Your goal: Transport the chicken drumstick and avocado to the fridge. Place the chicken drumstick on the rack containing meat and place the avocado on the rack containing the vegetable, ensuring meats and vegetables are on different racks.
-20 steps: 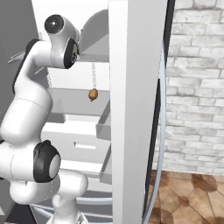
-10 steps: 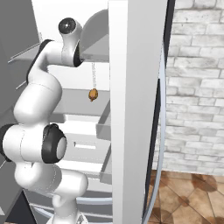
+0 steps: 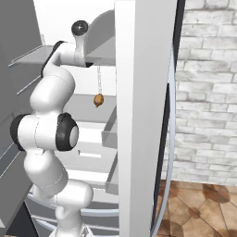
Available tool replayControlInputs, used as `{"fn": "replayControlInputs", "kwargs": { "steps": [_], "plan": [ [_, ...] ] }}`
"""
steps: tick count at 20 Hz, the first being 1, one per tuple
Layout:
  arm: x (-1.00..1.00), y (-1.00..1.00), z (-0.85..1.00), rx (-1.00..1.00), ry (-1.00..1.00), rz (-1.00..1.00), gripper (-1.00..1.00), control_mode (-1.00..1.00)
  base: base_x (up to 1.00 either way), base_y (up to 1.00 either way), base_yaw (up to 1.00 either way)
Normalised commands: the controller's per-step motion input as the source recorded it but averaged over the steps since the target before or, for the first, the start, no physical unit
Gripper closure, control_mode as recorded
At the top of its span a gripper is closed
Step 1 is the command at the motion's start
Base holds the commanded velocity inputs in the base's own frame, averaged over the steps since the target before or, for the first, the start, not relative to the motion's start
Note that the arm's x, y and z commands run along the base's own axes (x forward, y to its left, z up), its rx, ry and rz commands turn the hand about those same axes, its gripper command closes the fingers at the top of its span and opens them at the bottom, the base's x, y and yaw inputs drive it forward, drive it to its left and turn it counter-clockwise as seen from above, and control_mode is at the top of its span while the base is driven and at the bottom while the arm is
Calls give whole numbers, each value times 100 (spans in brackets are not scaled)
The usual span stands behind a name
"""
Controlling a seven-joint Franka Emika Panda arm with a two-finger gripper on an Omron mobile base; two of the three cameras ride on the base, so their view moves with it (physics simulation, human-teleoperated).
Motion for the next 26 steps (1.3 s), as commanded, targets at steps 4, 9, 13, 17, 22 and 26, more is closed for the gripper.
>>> {"fn": "replayControlInputs", "kwargs": {
  "steps": [4,9,13,17,22,26],
  "plan": [
    [78,0,-14,0,14,0,100,-100,0,0,0],
    [71,-12,-32,0,12,0,100,-100,0,0,0],
    [57,-23,-47,0,10,0,100,-100,0,0,0],
    [44,-21,-61,0,10,0,100,-100,0,0,0],
    [26,-28,-66,0,5,0,100,-100,0,0,0],
    [33,-19,-70,0,0,0,100,-100,0,0,0]
  ]
}}
